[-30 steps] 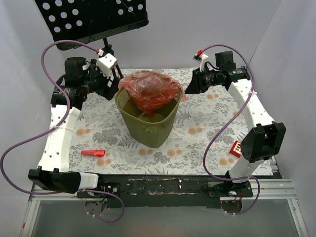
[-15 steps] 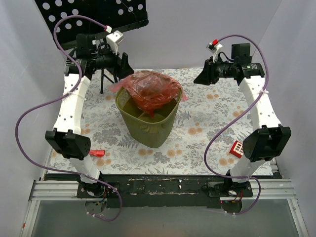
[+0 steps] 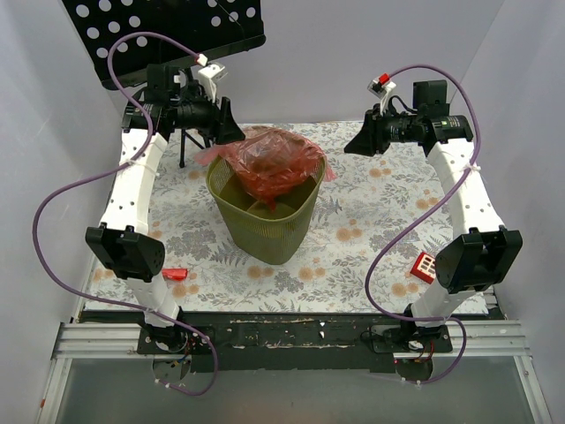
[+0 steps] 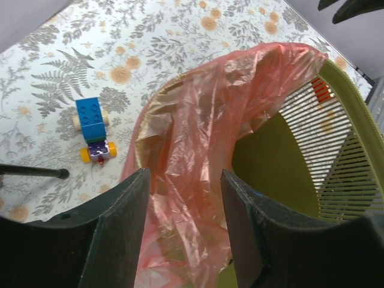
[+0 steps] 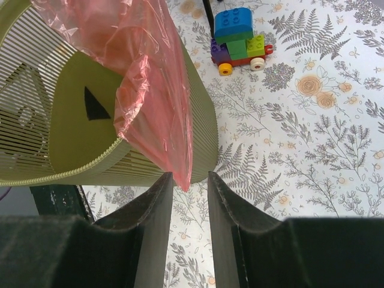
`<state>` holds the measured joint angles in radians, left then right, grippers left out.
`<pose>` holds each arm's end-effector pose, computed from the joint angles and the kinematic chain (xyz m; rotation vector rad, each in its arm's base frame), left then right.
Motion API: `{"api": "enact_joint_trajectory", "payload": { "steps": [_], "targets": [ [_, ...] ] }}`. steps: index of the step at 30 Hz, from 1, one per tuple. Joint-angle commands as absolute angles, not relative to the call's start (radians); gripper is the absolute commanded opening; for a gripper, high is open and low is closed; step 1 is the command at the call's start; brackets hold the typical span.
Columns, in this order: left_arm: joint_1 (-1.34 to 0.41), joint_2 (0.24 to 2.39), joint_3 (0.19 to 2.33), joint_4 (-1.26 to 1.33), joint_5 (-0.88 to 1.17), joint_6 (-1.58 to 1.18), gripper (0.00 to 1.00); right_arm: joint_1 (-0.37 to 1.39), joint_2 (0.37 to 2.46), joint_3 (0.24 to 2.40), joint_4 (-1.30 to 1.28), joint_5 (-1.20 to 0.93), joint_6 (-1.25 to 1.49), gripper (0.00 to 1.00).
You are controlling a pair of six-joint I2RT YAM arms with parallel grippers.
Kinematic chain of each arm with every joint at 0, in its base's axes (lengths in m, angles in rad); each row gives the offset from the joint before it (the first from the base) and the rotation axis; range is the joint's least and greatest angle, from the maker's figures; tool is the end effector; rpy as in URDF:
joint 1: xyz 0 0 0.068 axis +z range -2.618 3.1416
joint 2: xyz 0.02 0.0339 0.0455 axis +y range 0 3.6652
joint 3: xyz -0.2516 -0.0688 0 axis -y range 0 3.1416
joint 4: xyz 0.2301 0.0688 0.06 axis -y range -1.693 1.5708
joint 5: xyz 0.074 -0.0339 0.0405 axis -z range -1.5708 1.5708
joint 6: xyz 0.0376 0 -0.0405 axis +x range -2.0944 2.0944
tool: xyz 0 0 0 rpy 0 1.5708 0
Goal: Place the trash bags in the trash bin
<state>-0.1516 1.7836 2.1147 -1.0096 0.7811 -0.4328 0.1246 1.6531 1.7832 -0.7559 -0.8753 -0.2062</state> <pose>0.3416 -0.0790 0.4278 0.1225 2.2727 -1.1881 0.3343 0.0710 0.3961 -0.8070 1.9080 0.9000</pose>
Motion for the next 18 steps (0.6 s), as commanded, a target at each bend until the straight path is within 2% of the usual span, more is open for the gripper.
{"api": "enact_joint_trajectory", "payload": {
  "steps": [1,6,12,18],
  "targets": [
    [-0.173,1.727,2.109,-1.068,0.83,-0.434,0.48,0.124,1.629,1.796,-0.726,-0.91,-0.19,0.38],
    [-0.179,1.714,2.094,-1.084,0.838,-0.417,0.33,0.123,1.638,1.809,-0.718,-0.926,-0.186,0.39],
    [-0.183,1.678,2.082,-1.083,0.824,-0.405,0.0,0.123,1.634,1.804,-0.709,-0.93,-0.176,0.39],
    [-0.183,1.521,2.014,-0.993,0.862,-0.306,0.0,0.132,1.589,1.799,-0.698,-1.008,-0.288,0.42]
  ]
}}
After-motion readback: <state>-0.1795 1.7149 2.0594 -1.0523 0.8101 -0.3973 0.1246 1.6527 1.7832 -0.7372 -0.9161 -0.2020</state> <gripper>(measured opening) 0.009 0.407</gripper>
